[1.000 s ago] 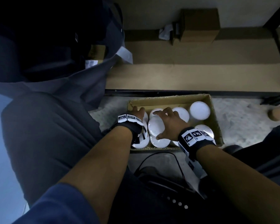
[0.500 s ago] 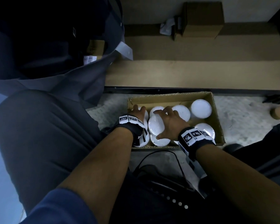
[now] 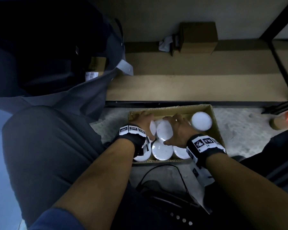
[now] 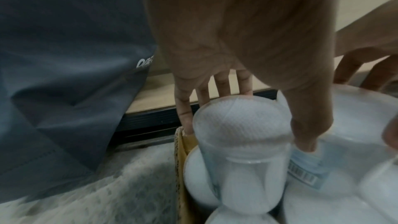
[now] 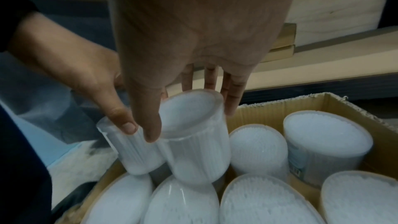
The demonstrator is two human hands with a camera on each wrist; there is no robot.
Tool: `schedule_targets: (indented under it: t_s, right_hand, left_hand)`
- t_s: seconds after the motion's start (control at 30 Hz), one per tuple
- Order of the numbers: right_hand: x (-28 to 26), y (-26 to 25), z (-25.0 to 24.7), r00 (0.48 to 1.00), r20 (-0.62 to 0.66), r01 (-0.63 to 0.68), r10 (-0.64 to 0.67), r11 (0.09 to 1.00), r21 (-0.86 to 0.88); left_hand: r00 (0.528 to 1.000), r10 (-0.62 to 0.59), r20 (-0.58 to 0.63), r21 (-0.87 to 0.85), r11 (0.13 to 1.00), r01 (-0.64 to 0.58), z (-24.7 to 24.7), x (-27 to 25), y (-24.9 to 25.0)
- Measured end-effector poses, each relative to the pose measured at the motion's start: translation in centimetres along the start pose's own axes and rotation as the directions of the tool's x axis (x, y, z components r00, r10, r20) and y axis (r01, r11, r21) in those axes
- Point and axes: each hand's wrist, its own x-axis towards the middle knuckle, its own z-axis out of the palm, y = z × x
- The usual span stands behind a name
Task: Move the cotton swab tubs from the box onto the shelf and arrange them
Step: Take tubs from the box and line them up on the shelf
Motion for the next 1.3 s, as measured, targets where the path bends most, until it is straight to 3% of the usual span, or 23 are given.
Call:
schedule_targets:
  t_s: [0.2,0.4,0.57,0.7,1.0,1.3]
  right_hand:
    - [-0.6,0.6,-3.4,0.996,-0.072,-0.044,0.05,0.996,0.082]
    - [-2.4,1.0,-7.8,0.99,-0.137,-0.029,0.035,0.999,0.044]
    - [-4.8,1.3,-12.2,0.981,-0.194,0.022,-0.007,0.997,0.077]
    - [-7.7,1.3,-15.9,0.945,-0.318,0.108,-0.074,0.99,0.088]
    - [-13.5,0.4,-23.1,0.82,-0.55,0.197,-0.157,0.98,0.015]
    - [-16.3,-0.6,-29.7,0.692,-0.701,0.204,-0.172,0.978,-0.038]
  left_hand:
    - [0.996,0.052,-0.077,0.031,0.998,-0.049,-3.4,0.0,1.8]
    - [0.984,0.12,-0.129,0.103,0.989,-0.107,-8.1,-0.9,4.2]
    - [0.96,0.198,-0.197,0.17,0.971,-0.166,-12.6,-3.1,6.2]
    - [0.928,0.262,-0.264,0.18,0.959,-0.219,-16.1,-5.6,7.8]
    - [0.789,0.41,-0.457,0.214,0.912,-0.35,-22.0,-11.1,11.0]
    - [0.643,0.471,-0.604,0.298,0.881,-0.366,-28.4,-15.7,14.0]
